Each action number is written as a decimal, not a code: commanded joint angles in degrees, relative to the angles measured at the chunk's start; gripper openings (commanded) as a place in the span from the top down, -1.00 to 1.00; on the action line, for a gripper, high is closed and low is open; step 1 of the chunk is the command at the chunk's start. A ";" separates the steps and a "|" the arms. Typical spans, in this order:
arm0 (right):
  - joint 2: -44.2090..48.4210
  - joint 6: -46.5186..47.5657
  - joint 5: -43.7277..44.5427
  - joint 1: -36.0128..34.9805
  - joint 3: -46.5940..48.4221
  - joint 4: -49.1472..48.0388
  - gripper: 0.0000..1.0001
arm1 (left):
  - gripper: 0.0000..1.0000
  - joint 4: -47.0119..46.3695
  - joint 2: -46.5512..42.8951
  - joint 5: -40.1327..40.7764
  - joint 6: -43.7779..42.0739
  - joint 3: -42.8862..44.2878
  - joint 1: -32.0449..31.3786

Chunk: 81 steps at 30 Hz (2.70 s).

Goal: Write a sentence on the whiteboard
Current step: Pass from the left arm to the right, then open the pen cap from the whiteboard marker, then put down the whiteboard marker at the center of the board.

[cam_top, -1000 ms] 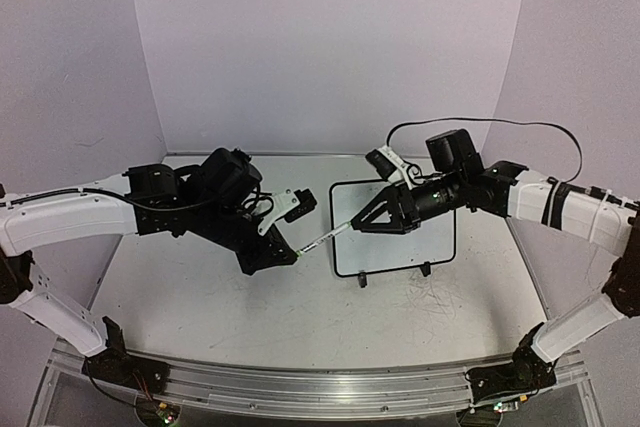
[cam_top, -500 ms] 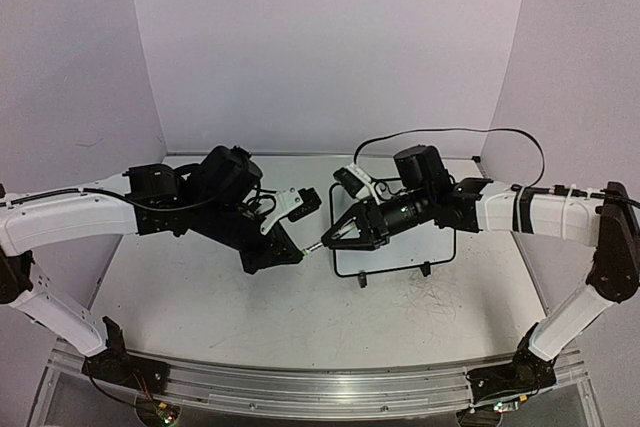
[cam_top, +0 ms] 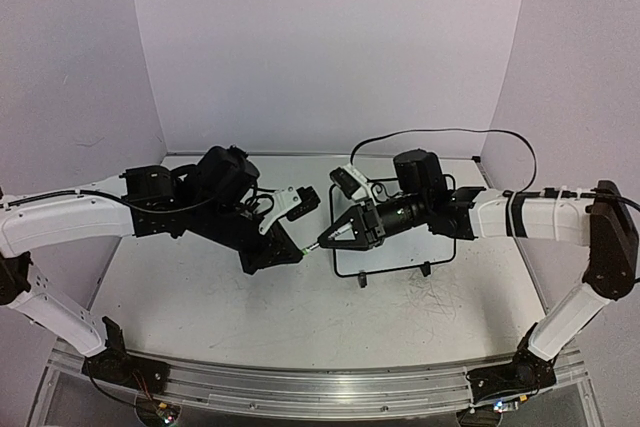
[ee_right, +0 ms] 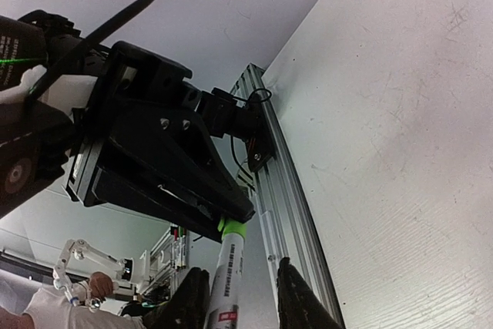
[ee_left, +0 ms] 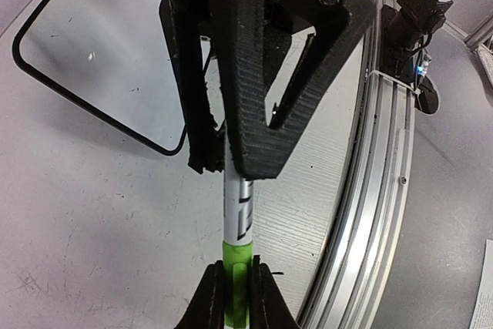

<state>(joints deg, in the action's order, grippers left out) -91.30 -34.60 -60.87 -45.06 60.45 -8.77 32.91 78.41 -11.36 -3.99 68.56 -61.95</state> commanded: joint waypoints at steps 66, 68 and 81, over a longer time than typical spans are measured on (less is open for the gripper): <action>34.79 17.06 28.81 14.60 -8.70 10.42 1.00 | 1.00 -16.52 -7.31 26.64 28.85 -22.63 8.38; 34.95 18.72 32.42 14.59 -7.67 12.22 1.00 | 1.00 -17.13 -4.76 24.52 32.22 -22.84 9.96; 37.61 23.64 37.18 14.63 -9.46 14.16 1.00 | 0.91 -17.42 7.85 23.47 43.64 -22.21 10.27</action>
<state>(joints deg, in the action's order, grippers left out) -55.17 -13.11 -25.06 -30.35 51.00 5.75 17.08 82.80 13.39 35.34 45.60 -51.55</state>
